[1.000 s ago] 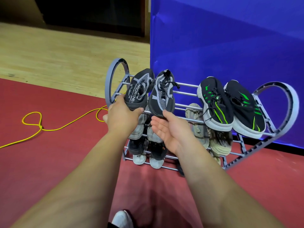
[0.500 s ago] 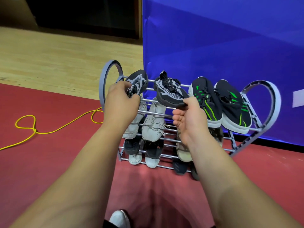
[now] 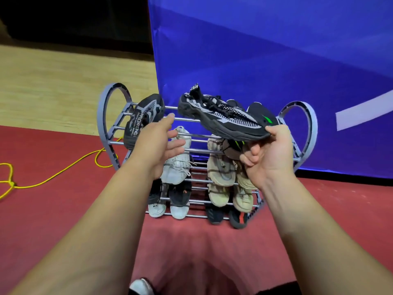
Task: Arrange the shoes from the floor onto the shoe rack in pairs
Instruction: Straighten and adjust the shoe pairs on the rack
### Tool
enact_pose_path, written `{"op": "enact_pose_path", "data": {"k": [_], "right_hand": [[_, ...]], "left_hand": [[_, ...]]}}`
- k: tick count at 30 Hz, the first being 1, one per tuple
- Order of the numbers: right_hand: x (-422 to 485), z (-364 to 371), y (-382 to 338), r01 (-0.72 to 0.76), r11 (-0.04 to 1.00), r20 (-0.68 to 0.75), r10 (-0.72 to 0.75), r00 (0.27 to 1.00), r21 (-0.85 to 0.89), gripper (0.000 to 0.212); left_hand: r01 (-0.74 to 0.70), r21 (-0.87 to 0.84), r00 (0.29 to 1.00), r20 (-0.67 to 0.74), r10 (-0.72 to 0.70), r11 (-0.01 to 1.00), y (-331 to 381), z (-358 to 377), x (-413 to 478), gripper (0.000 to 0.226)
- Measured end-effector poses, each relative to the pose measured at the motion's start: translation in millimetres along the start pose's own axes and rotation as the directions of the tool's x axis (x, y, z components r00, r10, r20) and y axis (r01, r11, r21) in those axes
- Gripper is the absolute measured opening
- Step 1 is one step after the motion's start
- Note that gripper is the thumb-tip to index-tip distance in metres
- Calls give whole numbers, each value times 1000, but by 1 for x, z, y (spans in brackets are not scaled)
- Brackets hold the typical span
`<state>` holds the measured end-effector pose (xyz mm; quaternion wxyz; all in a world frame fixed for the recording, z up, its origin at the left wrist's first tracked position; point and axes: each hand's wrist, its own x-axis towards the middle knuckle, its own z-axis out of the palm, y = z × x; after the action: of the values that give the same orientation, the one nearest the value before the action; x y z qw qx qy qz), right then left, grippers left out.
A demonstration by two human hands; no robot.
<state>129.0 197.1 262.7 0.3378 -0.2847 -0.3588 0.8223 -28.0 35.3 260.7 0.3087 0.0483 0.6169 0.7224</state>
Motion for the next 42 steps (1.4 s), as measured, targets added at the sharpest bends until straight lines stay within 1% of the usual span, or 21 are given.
{"op": "enact_pose_path", "data": {"k": [1,3,6,7,10,12,15,17,19,23,26,29,31,33,34,35,38,40,41,42], "right_hand": [[0,-4,-4,-5,1000,16,5,1000,2,31],[0,-10,-11,-13,1000,53,13,999,-13,31],[2,-18,-15,-2,999,124,7,992,-44,25],[3,-19,-16,3,999,156,6,988,-54,24],[5,-23,-19,-10,996,198,27,980,-86,27],[7,-24,-21,-27,994,181,46,982,-102,31],[7,-20,-22,-27,992,114,41,993,-120,45],[8,-14,-23,14,989,63,-5,998,-145,45],[10,-7,-22,60,984,40,-54,998,-170,42],[10,7,-17,125,979,-26,-131,991,-162,61],[4,19,-9,124,986,24,-122,992,-113,62],[-1,32,1,121,966,130,-93,987,-228,64],[-3,39,11,140,941,175,-89,981,-308,56],[-4,46,20,156,922,198,-89,976,-355,42],[-4,49,24,161,913,204,-88,975,-375,38],[-4,53,28,164,906,205,-88,975,-389,40],[-1,61,38,168,894,191,-95,977,-416,56],[2,66,44,168,893,178,-101,979,-418,63],[4,69,47,170,896,179,-103,978,-411,65],[6,71,51,171,900,184,-104,977,-401,64]], "left_hand": [[28,-65,1000,9,-28,997,1,2,0,56],[55,-159,998,12,-54,986,3,3,0,60],[60,-234,998,25,-56,970,4,3,3,59],[60,-245,998,41,-51,968,4,3,4,56],[49,-329,998,57,-32,943,4,5,3,34],[50,-364,996,81,-21,930,5,6,2,31],[61,-335,993,116,-23,940,7,5,0,36],[70,-344,993,109,-34,937,8,4,0,34],[78,-376,991,126,-32,923,9,2,0,35],[90,-442,984,178,-11,893,10,-3,-2,39],[80,-528,987,161,7,845,11,-7,1,44],[65,-651,988,146,40,756,12,-4,1,43],[47,-713,983,156,93,699,14,2,-1,40],[23,-746,980,149,132,665,13,6,-2,38],[18,-760,980,143,140,649,10,7,-1,38],[23,-778,980,142,140,628,8,8,0,39],[64,-812,977,170,131,580,2,8,2,43],[75,-785,967,207,147,614,-1,9,1,45],[59,-742,965,213,152,668,-1,10,2,43],[24,-670,967,203,152,742,-1,10,3,40]]}}
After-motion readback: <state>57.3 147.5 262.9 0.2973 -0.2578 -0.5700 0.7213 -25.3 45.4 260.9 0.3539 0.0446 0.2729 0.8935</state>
